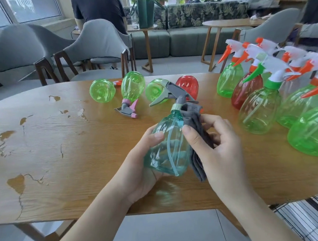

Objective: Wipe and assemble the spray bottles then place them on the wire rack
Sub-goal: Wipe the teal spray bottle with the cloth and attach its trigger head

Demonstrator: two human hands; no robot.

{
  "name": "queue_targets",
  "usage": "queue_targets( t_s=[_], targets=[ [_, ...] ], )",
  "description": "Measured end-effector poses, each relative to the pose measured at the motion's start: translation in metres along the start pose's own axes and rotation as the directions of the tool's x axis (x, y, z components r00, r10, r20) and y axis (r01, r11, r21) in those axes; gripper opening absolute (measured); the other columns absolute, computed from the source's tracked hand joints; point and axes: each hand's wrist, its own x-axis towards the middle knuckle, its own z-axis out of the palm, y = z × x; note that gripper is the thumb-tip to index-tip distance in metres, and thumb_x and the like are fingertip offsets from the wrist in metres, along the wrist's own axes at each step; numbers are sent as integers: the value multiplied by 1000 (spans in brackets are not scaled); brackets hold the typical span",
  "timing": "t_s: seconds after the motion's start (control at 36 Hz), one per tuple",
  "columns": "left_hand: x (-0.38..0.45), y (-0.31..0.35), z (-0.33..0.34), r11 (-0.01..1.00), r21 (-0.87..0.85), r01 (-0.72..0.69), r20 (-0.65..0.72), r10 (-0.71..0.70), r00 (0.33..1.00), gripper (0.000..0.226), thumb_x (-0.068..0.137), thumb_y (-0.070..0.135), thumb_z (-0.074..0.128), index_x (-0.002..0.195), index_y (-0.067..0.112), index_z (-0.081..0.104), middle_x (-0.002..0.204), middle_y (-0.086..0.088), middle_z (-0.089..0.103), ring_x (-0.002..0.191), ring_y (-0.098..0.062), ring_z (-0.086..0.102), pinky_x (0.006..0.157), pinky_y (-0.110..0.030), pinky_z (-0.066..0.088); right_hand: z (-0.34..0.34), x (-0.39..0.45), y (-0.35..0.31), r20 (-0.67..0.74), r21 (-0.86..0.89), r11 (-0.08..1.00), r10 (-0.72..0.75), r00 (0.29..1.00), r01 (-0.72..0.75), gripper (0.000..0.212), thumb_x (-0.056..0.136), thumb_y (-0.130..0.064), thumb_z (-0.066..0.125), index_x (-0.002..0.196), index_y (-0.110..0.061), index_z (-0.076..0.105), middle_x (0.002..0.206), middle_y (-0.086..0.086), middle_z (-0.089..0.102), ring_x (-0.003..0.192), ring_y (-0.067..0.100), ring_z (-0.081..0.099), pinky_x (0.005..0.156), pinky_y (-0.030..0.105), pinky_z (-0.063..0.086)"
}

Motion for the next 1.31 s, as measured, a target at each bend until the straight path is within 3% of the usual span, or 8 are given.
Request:
queue_targets(
  t_s=[0.11,0.25,0.39,0.5,0.67,0.89,1.11,1.31],
  targets=[
    [-1,3,1,998,-56,30,16,-29,999,71,83,44,69,146,15,53,127,-20,63,105,-36,65,85,-51,56,1,0,2,-39,-77,983,-172,984,169,31,98,-39,62,119,-18,73,114,-14,59,112,4,60,90,12,45],
    [-3,5,3,999,-22,45,56,-44,997,85,81,47,81,150,11,47,129,-22,57,105,-37,63,80,-49,57,0,-1,2,3,-145,936,-324,946,321,28,101,-26,62,122,-12,74,109,-4,61,100,8,61,85,12,44],
    [-1,3,1,992,-125,9,-54,-16,998,80,90,38,73,151,-1,39,128,-24,58,112,-37,61,94,-48,53,6,-12,4,72,-224,764,-606,792,605,17,93,-11,74,108,-5,79,99,9,63,89,12,63,87,18,48],
    [-2,4,2,982,-186,22,-32,-28,999,55,95,48,63,124,1,62,109,-18,65,101,-31,67,91,-41,56,6,-19,5,110,-248,670,-698,707,700,17,95,-19,71,104,-9,81,94,9,68,83,13,65,83,16,50],
    [-3,4,2,997,-65,36,-47,-39,998,77,92,44,71,151,3,42,144,-33,51,120,-44,56,94,-56,51,2,-8,6,28,-277,767,-596,803,579,19,93,-18,71,108,-7,79,100,4,67,90,12,65,80,23,55],
    [-5,3,2,979,-194,62,14,-60,998,48,99,45,51,95,6,78,88,-13,71,82,-24,72,77,-34,60,8,-20,5,200,-220,675,-675,710,704,15,92,-17,73,101,-9,81,89,8,64,81,22,64,81,27,53],
    [-5,4,3,984,-174,35,-14,-38,999,50,103,46,44,112,11,79,107,-18,72,100,-31,72,90,-40,59,10,-25,2,199,-225,770,-563,802,596,16,92,-30,74,98,-17,81,128,9,58,111,28,57,98,26,40],
    [-5,4,4,989,-148,31,-28,-36,999,53,102,47,43,101,10,81,104,-16,73,101,-29,72,93,-39,58,12,-34,-3,163,-202,830,-495,854,520,18,95,-28,70,104,-14,78,116,3,63,97,22,62,87,31,52]
  ],
)
